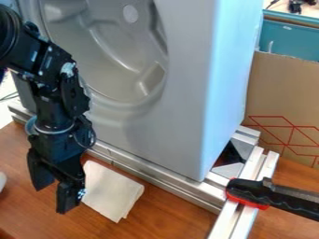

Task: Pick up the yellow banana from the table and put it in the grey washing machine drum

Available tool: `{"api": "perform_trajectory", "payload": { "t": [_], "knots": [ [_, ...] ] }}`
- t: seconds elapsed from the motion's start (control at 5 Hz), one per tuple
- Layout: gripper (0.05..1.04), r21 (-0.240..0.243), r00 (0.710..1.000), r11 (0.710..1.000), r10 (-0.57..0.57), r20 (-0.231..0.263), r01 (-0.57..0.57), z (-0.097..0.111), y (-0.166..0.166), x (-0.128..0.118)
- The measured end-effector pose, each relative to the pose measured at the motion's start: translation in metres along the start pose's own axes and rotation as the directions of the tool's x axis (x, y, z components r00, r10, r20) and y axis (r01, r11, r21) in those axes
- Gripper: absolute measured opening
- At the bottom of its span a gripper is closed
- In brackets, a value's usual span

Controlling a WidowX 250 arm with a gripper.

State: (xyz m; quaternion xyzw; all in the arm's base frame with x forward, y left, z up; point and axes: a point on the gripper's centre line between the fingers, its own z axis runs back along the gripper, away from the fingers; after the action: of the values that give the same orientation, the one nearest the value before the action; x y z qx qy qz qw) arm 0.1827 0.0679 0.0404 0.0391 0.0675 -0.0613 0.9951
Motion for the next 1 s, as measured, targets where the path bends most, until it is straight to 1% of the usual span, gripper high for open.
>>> {"api": "perform_trajectory", "payload": {
  "t": [0.2, 0.4, 0.6, 0.8, 1.0],
  "knots": [
    [1.003, -0.006, 1.000, 1.000, -0.010, -0.015, 0.010, -0.004, -0.002, -0.002],
    [1.003, 0.002, 0.981, 0.981, -0.192, -0.026, 0.192, -0.009, -0.022, -0.004],
    [1.003, 0.023, 0.965, 0.965, -0.261, 0.005, 0.261, -0.013, -0.039, -0.011],
    [1.003, 0.025, 0.949, 0.949, -0.316, 0.020, 0.315, -0.026, -0.052, -0.014],
    [1.003, -0.001, 0.932, 0.932, -0.362, -0.012, 0.362, -0.042, -0.057, -0.012]
  ]
}}
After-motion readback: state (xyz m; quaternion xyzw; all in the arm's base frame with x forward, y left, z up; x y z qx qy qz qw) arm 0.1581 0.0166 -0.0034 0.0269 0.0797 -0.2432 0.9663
